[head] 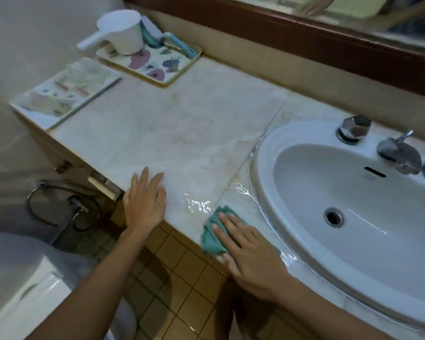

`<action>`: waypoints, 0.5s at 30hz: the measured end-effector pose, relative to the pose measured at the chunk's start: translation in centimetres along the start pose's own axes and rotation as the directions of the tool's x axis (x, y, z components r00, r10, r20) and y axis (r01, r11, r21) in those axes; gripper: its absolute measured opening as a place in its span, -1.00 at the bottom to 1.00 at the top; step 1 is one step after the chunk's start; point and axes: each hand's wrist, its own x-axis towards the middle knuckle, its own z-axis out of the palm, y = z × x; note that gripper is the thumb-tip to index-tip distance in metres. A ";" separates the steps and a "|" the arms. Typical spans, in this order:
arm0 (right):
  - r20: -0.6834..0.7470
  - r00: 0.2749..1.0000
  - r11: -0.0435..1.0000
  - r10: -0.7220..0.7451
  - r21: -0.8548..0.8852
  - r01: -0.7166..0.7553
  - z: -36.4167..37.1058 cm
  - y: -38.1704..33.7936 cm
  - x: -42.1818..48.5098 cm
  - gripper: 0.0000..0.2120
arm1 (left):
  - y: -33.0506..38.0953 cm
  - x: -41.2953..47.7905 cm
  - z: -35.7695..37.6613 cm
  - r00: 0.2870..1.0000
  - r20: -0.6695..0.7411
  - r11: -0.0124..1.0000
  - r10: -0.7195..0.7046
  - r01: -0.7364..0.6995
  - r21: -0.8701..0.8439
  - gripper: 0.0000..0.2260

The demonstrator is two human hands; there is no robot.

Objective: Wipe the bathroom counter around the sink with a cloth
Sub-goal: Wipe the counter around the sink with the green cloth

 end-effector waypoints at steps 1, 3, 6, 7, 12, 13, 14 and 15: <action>-0.013 0.997 0.997 0.076 0.024 -0.076 -0.3 1.0 0.9 -0.43 | -0.2 0.1 0.2 1.000 0.021 1.000 -0.006 0.005 0.028 -0.60; -0.031 0.961 0.960 0.274 0.069 -0.272 -0.8 1.5 4.2 -0.41 | -0.4 0.2 0.6 0.999 0.042 0.999 -0.016 0.014 0.052 -0.59; -0.075 0.911 0.912 0.405 0.100 -0.398 -0.8 0.2 10.4 -0.39 | -0.4 0.5 0.6 0.996 0.088 0.997 -0.027 0.021 0.070 -0.58; -0.067 0.909 0.909 0.411 0.105 -0.403 -0.7 -0.4 12.2 -0.38 | -0.5 0.6 0.6 0.995 0.099 0.997 -0.027 0.019 0.077 -0.58; -0.034 0.967 0.962 0.254 0.109 -0.249 0.2 -4.4 13.7 -0.40 | -0.4 0.9 0.4 0.993 0.104 0.998 -0.061 0.063 -0.014 -0.61; -0.032 0.979 0.975 0.203 0.103 -0.199 0.4 -5.1 12.7 -0.41 | -0.4 1.0 0.3 0.992 0.105 0.995 -0.072 0.078 -0.060 -0.62; -0.027 0.988 0.986 0.149 0.086 -0.146 0.5 -5.7 11.5 -0.42 | -0.4 1.0 0.2 0.992 0.103 0.991 -0.076 0.086 -0.103 -0.63; -0.019 0.995 0.994 0.095 0.058 -0.093 0.7 -5.9 10.2 -0.43 | -0.3 0.9 0.0 0.992 0.101 0.987 -0.072 0.086 -0.134 -0.62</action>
